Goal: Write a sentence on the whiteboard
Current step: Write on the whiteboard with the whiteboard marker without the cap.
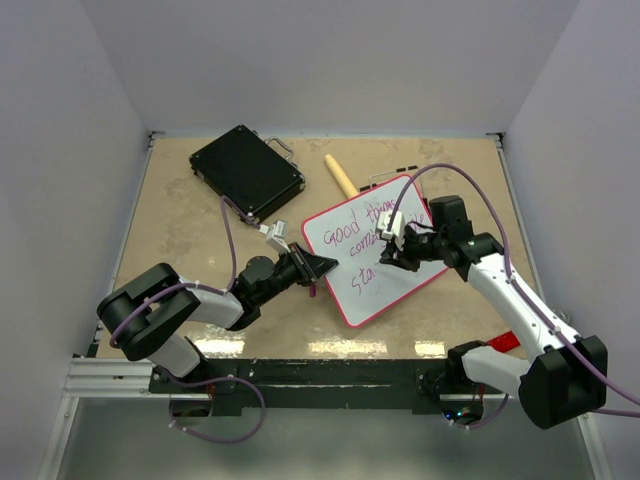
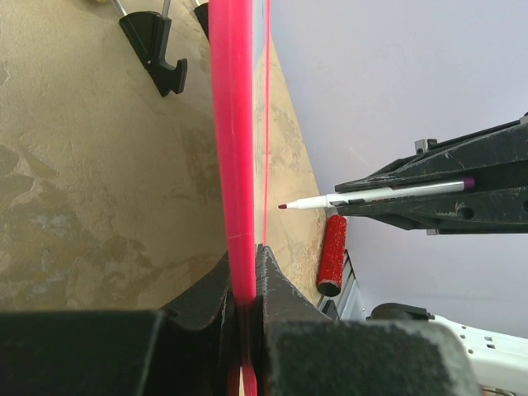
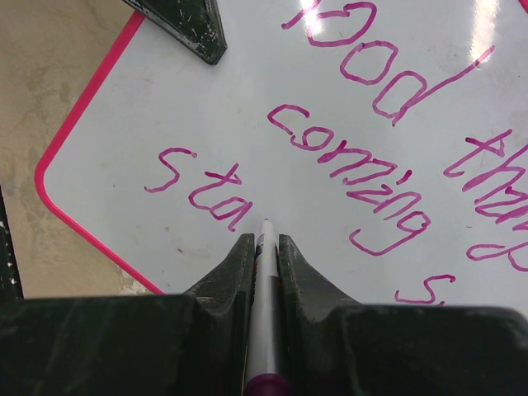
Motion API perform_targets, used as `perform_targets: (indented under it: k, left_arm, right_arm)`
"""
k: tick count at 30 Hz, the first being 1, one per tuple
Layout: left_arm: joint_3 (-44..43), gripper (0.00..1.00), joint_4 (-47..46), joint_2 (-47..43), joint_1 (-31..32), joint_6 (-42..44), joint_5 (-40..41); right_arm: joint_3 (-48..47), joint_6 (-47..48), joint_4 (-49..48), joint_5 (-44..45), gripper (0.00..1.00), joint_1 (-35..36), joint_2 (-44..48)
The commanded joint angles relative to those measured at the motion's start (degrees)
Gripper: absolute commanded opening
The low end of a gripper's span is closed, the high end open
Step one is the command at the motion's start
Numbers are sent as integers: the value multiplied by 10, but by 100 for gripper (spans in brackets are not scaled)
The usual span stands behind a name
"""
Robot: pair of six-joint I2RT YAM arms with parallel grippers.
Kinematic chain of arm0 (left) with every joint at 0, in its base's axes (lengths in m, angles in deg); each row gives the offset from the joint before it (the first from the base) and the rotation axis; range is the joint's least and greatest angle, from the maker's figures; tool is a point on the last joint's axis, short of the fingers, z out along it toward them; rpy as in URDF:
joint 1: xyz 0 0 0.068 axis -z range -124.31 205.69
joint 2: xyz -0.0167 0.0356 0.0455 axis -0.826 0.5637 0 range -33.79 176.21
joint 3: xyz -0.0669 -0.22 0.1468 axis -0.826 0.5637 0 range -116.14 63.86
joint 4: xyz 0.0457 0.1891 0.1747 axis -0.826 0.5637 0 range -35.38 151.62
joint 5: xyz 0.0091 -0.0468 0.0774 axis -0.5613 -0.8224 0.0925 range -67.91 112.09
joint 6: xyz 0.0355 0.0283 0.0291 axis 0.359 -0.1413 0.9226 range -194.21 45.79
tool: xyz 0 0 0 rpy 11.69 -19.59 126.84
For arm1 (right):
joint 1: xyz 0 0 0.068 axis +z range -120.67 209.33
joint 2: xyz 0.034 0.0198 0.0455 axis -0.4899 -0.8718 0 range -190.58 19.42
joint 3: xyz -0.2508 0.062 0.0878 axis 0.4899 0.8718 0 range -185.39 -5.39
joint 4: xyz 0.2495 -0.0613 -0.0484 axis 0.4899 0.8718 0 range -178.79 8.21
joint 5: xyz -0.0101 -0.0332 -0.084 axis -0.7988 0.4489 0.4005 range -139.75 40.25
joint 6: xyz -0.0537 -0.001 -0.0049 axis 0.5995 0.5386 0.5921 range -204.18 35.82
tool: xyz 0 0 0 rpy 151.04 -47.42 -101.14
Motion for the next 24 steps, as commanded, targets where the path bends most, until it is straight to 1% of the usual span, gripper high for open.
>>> perform_targets:
  k: [1,17,24]
  left_arm:
    - [-3,0,-78,-8,0,28,-4]
    - [1,0,-85,-9,0,27,-5]
    - [0,0,-85,-9,0,27,-5]
  right_arm:
    - [1,-8,-17,-7,0,4,-7]
    - [9,-20,-32,23,0,22,-31]
    - [6,9,8,18,0,22,-29]
